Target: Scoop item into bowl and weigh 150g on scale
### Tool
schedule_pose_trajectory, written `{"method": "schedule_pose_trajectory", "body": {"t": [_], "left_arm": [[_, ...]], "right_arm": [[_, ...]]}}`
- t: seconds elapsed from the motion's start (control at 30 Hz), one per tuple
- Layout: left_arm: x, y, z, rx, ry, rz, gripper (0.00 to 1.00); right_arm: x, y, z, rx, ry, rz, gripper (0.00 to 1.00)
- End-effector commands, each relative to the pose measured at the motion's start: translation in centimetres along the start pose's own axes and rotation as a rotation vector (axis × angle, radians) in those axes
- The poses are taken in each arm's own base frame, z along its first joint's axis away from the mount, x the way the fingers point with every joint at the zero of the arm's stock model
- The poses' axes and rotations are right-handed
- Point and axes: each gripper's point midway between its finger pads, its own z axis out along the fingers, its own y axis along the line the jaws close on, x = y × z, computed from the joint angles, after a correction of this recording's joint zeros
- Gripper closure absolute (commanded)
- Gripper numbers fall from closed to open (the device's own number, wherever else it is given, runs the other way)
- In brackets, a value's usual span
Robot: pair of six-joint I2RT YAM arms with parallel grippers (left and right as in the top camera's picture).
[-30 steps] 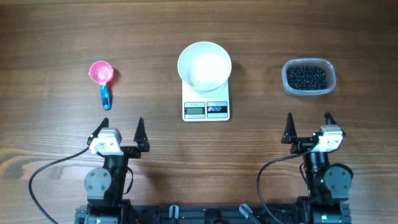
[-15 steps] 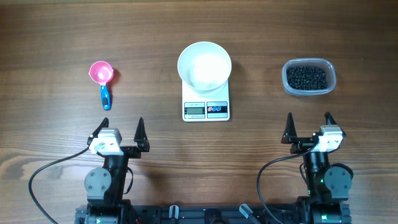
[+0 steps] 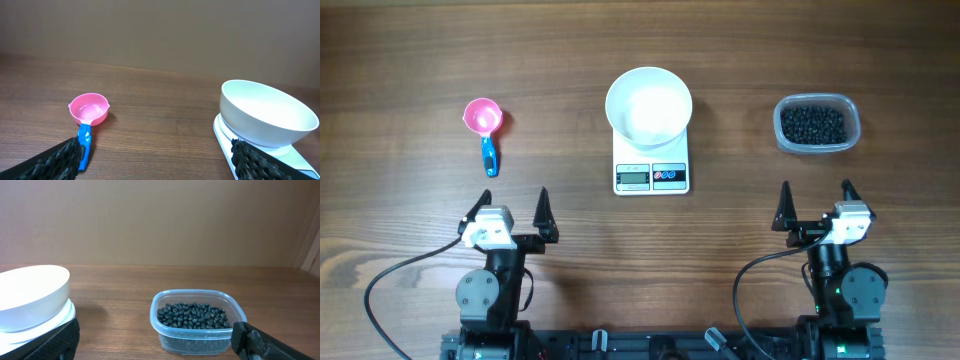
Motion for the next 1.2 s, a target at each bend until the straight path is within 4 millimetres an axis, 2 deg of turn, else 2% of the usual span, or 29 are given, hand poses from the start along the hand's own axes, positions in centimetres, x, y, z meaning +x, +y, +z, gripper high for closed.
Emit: {"method": "schedule_pose_trajectory", "body": {"t": [0.0,1.17], "left_arm": [[0.2,0.4,0.1,-0.020,0.001,0.012,0.00],[-1.5,0.0,0.0,0.001,-0.067,0.007,0.00]], "right_arm": [[-0.1,0.3,0.0,-0.017,-0.004,-0.019,0.00],[-0.5,3.6,-0.4,-0.208,-0.020,0.004,0.00]]}}
